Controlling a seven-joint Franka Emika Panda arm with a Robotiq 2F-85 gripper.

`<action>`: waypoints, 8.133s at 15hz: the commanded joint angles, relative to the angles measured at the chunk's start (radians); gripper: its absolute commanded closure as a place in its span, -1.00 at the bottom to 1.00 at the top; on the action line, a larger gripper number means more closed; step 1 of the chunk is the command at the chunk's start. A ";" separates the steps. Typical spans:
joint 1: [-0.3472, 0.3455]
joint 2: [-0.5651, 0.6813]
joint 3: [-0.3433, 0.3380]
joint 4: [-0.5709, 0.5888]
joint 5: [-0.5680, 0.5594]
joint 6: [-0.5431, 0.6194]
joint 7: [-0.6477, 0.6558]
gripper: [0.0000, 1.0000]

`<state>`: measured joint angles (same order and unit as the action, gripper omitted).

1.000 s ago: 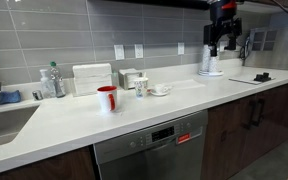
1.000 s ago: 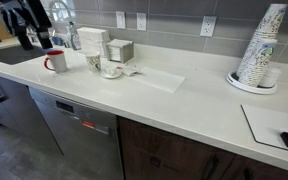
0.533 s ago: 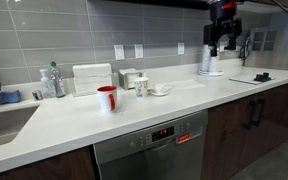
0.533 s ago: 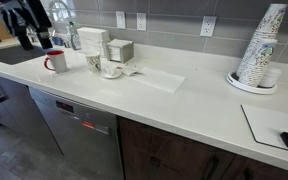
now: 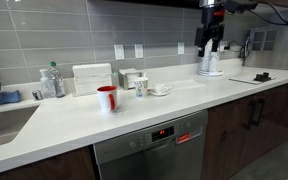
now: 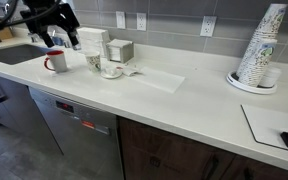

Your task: Put the teacup on the front right corner of the paper towel

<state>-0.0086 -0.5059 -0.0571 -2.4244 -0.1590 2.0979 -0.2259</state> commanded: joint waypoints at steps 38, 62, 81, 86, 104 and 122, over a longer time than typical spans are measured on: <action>-0.140 0.838 0.053 0.521 0.584 0.222 -1.149 -0.89; -0.198 0.987 0.166 0.632 0.598 0.334 -1.110 0.90; -0.339 1.004 0.023 0.824 0.759 0.364 -0.825 0.94; -0.320 1.098 -0.028 0.879 0.609 0.540 -0.598 0.94; -0.376 1.281 0.011 1.055 0.402 0.509 -0.344 0.94; -0.403 1.421 0.040 1.295 0.299 0.346 -0.221 -0.31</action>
<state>-0.3962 0.9173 -0.0351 -1.1576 0.1727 2.5258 -0.4703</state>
